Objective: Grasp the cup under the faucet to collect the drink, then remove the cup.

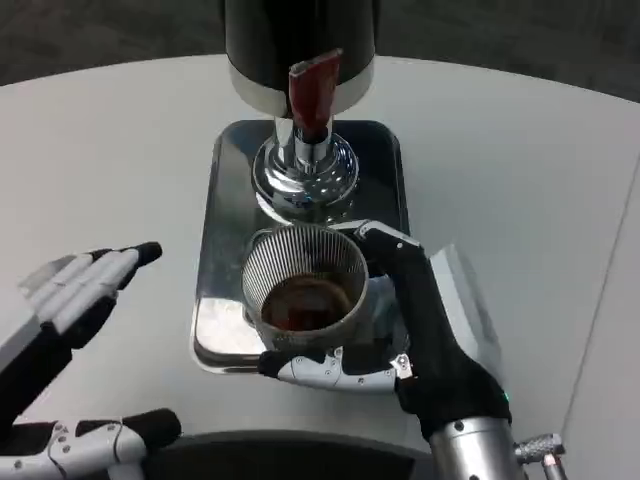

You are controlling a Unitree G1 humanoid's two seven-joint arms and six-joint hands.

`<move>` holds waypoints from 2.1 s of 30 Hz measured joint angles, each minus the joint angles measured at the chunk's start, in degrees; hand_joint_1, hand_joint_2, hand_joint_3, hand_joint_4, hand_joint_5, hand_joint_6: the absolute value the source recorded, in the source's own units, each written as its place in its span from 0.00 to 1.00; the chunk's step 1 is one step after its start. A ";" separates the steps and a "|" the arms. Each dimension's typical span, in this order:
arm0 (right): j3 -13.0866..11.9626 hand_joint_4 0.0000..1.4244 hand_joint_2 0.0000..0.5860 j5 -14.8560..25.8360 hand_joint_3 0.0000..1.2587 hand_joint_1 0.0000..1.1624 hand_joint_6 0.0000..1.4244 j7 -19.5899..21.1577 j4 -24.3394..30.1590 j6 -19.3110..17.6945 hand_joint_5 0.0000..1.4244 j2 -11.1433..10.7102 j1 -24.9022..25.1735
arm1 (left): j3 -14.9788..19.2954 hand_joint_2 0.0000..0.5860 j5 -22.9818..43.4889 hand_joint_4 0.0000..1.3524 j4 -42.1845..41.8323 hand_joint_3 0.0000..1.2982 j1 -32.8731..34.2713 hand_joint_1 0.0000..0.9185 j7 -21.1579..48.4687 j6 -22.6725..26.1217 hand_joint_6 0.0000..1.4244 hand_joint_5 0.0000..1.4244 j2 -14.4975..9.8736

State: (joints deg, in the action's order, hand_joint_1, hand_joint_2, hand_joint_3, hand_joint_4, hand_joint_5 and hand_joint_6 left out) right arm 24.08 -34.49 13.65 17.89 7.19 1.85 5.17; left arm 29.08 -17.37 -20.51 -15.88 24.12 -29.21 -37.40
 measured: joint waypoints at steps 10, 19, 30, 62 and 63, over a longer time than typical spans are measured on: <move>0.81 0.71 0.13 0.06 0.65 0.95 0.89 -3.77 6.16 0.03 0.67 -0.17 -4.32 | -2.74 0.12 -8.08 0.00 -5.49 0.00 -4.72 0.00 -0.05 4.28 0.00 0.00 1.31; 0.92 0.71 0.14 0.18 0.65 0.95 0.89 -8.69 11.94 -0.03 0.67 -2.71 -7.08 | -4.16 0.10 -11.72 0.00 -7.82 0.00 -6.21 0.00 -0.28 6.61 0.00 0.00 2.14; 1.42 0.71 0.14 1.29 0.65 0.95 0.89 -12.56 17.76 -1.44 0.67 -5.21 -11.62 | -6.09 0.09 -15.22 0.00 -10.70 0.00 -8.55 0.00 -1.85 7.84 0.00 0.00 4.14; 1.34 0.71 0.15 4.66 0.64 0.95 0.89 -16.62 24.86 -3.19 0.68 -7.88 -18.59 | -6.91 0.09 -21.20 0.00 -17.90 0.00 -12.85 0.00 -9.54 8.82 0.00 0.00 10.35; 1.31 0.71 0.15 4.67 0.64 0.95 0.89 -16.62 24.96 -3.19 0.68 -7.87 -18.59 | -6.95 0.09 -21.20 0.00 -17.90 0.00 -12.81 0.00 -9.54 8.90 0.00 0.00 10.35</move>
State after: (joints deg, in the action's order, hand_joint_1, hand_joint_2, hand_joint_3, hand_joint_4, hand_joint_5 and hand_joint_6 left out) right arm 25.39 -29.82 -2.98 42.85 4.00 -6.02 -13.43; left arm 22.13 -38.57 -38.41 -28.69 14.58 -20.31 -27.05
